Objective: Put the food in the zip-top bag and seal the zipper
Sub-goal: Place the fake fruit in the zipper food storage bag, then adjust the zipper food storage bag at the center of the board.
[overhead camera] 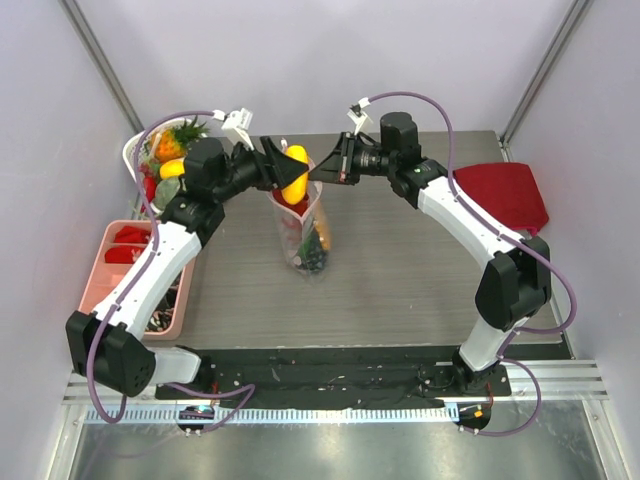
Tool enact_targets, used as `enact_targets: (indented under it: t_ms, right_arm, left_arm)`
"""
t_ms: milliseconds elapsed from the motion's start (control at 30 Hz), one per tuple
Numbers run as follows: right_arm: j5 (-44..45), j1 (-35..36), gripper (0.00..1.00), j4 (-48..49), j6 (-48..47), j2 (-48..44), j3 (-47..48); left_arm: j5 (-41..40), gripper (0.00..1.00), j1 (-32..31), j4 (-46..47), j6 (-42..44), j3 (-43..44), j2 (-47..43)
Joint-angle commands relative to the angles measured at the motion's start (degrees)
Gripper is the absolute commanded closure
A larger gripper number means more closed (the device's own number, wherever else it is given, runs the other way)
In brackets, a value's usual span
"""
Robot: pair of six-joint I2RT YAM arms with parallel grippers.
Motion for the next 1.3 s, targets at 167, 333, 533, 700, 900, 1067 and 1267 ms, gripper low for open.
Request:
enact_targets:
  t_ms: [167,333,533,700,900,1067,1267]
  right_arm:
    - [0.2,-0.2,0.99,2.2,-2.1,-5.2,-1.7]
    - [0.0,-0.2,0.99,2.2,-3.1,-6.6,-3.4]
    - [0.0,-0.2,0.99,3.1,-3.6,-8.3,-4.8]
    - [-0.2,-0.1,0.99,5.3,-2.9,-9.9,-6.7]
    - [-0.2,2.0,0.99,5.6,-1.7,-11.3,-7.4]
    - [1.4,5.1,0.99,8.0,-1.2,-12.6,-8.4]
    - [3.5,7.0,0.99,9.8,-0.5,-14.6,-12.2]
  left_arm:
    - [1.2,0.33,-0.5,-10.5,4.5,4.1,-3.5]
    - [-0.3,0.12,2.0,-16.7,7.4,9.0,-5.9]
    - [-4.9,0.14,6.4,-27.4,11.8,14.5,-3.1]
    - [1.8,0.25,6.1,-33.0,15.8,15.9,-0.1]
    - [0.3,0.41,5.6,-33.7,19.0,18.5,3.6]
    - [4.7,0.80,4.2,-36.3,20.8,21.3,7.4]
    - [8.3,1.00,2.1,-42.4,26.7,28.1,14.1]
